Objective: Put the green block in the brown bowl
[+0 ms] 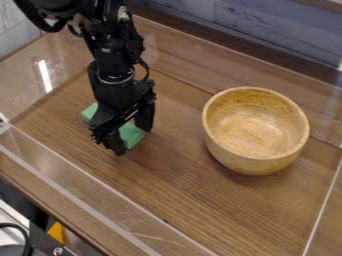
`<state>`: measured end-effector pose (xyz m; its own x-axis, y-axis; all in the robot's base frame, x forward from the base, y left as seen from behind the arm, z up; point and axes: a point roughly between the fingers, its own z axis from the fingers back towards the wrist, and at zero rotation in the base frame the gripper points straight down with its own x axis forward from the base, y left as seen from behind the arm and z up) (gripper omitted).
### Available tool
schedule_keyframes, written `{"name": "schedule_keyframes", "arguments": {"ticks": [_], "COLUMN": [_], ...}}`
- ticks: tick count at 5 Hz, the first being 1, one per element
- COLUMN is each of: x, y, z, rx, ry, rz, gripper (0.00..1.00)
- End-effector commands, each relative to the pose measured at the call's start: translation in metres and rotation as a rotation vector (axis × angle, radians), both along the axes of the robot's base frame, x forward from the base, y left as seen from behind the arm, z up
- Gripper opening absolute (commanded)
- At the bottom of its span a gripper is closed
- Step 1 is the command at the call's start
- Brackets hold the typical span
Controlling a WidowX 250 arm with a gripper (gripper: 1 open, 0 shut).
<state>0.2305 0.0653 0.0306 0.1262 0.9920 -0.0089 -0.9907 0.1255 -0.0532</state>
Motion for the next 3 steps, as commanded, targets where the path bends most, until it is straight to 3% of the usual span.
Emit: {"name": "schedule_keyframes", "arguments": {"ticks": [1,3], "x": [0.0079,0.0093], "y": [0.0034,0.0129], "z": [0.0150,0.0153], "rx": [0.018,0.023], "ry": [-0.064,-0.073], "rz": [0.020,0.030], "gripper": [1.00,1.00]}}
